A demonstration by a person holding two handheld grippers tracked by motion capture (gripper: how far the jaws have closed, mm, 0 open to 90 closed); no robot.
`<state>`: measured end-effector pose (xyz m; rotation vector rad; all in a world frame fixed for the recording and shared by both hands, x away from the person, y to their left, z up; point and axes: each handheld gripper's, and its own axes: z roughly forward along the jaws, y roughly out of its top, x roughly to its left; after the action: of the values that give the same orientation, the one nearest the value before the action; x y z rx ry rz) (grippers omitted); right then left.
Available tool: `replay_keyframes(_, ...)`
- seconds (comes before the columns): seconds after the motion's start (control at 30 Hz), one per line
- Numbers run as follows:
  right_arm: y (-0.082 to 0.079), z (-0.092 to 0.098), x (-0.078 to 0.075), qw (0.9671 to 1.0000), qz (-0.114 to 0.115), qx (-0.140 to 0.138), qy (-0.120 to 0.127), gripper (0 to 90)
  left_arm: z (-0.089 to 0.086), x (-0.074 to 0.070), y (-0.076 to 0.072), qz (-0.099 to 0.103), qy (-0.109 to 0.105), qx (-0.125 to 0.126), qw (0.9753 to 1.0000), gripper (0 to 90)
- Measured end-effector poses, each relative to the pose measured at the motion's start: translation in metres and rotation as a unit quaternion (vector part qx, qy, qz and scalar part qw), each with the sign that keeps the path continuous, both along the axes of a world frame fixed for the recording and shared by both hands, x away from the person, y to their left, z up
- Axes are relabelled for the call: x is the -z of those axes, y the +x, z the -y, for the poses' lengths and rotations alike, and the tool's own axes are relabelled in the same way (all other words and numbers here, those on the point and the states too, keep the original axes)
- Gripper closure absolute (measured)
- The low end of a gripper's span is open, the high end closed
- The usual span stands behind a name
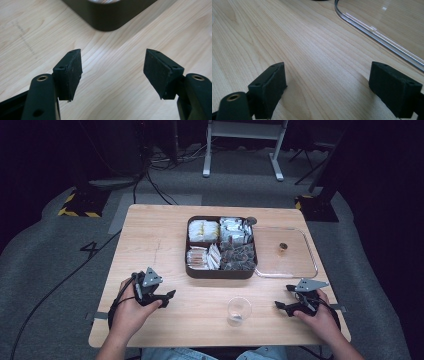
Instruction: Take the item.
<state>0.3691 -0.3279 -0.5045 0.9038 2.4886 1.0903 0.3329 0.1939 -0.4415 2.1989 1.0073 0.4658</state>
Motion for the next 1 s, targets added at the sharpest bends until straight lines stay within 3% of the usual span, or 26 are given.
replay_keyframes(0.33, 0.0, 0.0, 0.0, 1.0, 0.0, 0.0, 0.0, 14.3, -0.018, 0.023, 0.003, -0.045, 0.009, -0.02, 0.9987, 31.0)
replay_keyframes(0.67, 0.0, 0.0, 0.0, 1.0, 0.0, 0.0, 0.0, 14.4, -0.028, 0.048, 0.001, -0.072, 0.01, -0.032, 0.9968, 30.1)
replay_keyframes(0.83, 0.0, 0.0, 0.0, 1.0, 0.0, 0.0, 0.0, 14.3, -0.036, 0.054, 0.003, -0.055, -0.012, -0.042, 0.9975, 25.9)
replay_keyframes(1.0, 0.0, 0.0, 0.0, 1.0, 0.0, 0.0, 0.0, 14.3, -0.043, 0.063, 0.004, -0.023, -0.022, -0.037, 0.9988, 16.5)
